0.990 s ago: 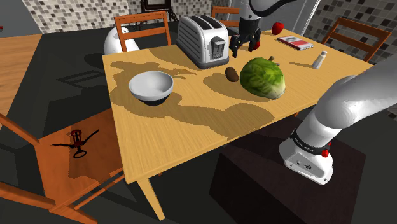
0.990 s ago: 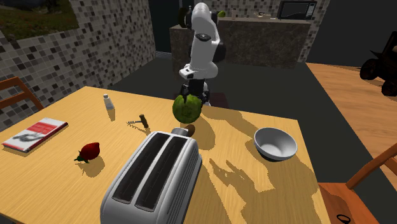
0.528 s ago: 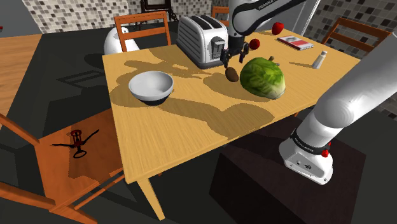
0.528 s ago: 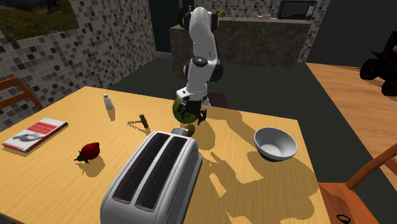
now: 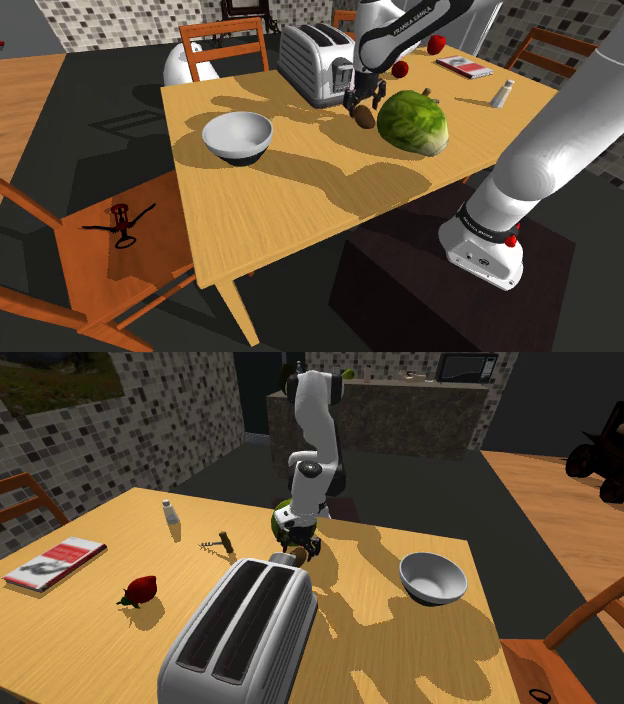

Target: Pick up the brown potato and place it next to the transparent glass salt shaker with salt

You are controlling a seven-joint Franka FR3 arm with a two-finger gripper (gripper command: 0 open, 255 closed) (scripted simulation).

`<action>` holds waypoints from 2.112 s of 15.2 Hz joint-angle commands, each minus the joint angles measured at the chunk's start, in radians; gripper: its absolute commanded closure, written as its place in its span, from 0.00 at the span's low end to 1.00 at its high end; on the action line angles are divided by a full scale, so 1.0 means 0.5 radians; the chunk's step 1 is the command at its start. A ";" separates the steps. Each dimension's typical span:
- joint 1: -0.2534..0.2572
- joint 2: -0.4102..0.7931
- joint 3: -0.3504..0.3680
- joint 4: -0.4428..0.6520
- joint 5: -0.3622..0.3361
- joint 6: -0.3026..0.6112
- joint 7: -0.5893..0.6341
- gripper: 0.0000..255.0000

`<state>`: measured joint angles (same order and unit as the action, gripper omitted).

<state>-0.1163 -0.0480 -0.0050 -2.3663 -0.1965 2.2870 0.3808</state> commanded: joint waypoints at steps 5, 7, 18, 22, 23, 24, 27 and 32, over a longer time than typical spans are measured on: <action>-0.006 0.041 -0.005 -0.032 -0.013 0.074 0.009 0.00; -0.006 0.041 -0.005 -0.032 -0.013 0.074 0.009 0.00; -0.006 0.040 -0.005 -0.033 -0.013 0.074 0.009 1.00; -0.003 -0.013 -0.004 -0.003 0.001 -0.008 -0.009 1.00; -0.002 -0.030 -0.003 0.007 0.006 -0.035 -0.015 1.00; -0.002 -0.047 -0.003 0.018 0.010 -0.062 -0.020 1.00; 0.001 -0.094 -0.002 0.054 0.022 -0.144 -0.036 1.00; 0.004 -0.164 0.000 0.121 0.040 -0.280 -0.061 1.00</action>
<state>-0.1142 -0.1256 -0.0047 -2.3170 -0.1786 2.1627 0.3535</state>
